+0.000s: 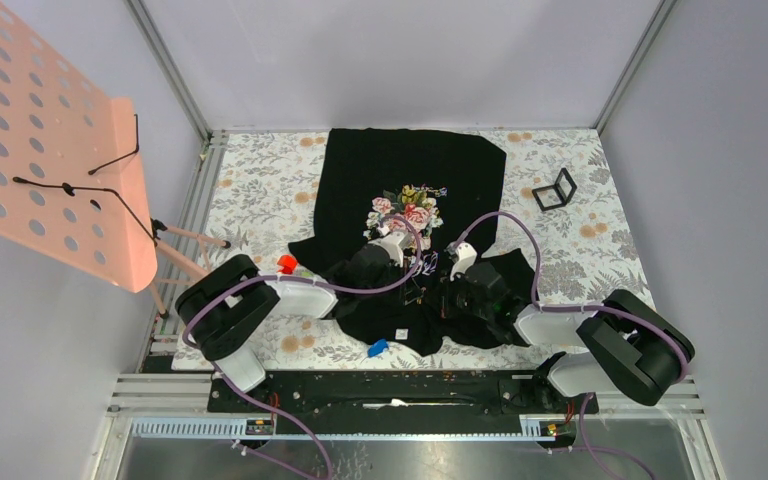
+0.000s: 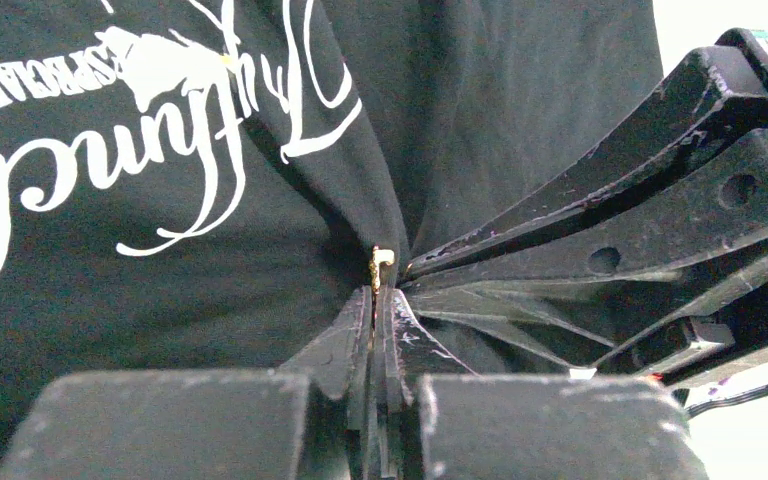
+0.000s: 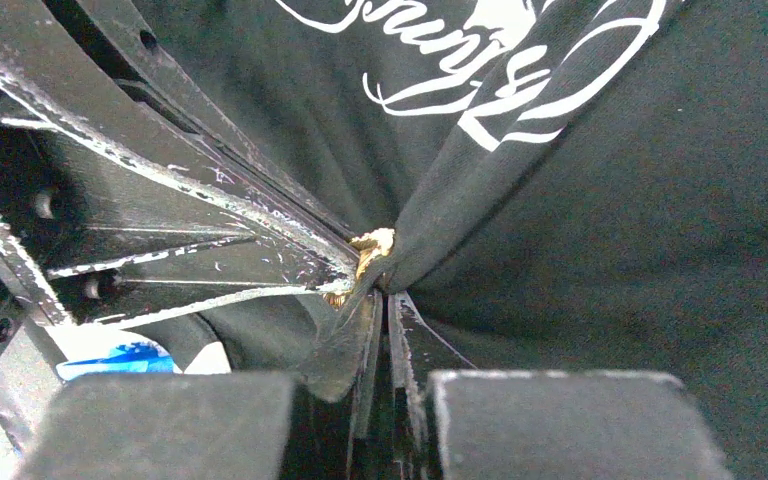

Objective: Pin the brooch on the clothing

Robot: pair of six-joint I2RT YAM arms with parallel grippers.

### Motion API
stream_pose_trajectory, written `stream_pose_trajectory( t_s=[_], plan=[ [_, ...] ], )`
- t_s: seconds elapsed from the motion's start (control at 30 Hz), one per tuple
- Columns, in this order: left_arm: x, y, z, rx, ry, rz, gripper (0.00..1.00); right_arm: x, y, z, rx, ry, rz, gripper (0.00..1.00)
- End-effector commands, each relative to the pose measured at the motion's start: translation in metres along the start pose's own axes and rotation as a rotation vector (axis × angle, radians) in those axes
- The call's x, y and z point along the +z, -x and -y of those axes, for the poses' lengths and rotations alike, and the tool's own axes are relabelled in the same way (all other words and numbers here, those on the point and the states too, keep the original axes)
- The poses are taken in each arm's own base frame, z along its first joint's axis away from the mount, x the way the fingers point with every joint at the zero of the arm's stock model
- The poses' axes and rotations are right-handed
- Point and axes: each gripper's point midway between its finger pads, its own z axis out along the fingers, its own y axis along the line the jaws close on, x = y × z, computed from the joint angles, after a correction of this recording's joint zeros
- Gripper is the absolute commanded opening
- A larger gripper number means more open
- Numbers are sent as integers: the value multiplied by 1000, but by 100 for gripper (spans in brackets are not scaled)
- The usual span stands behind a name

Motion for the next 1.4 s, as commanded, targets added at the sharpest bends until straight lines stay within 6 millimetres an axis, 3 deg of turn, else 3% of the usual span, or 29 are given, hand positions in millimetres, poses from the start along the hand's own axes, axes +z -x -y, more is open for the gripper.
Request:
stream_pose_trajectory(
  t_s=[0.0,0.43,0.73,1.0,1.17,1.37],
  plan=[
    [4,12,23,80,-104,5,0,3,11,-23,-59,94,-1,0],
    [-5,1,32,275,-219,-13,0,11,0,-29,-67,140,-80,0],
    [-18,-3,48,342,-332,7,0,18,-4,-31,-54,149,-127,0],
    [-26,-14,49,393,-361,-34,0,19,-4,-35,-57,168,-146,0],
    [-28,-12,51,400,-369,-27,0,20,-4,-27,-25,134,-143,0],
    [-27,-1,42,327,-289,40,0,10,3,-10,14,61,-87,14]
  ],
)
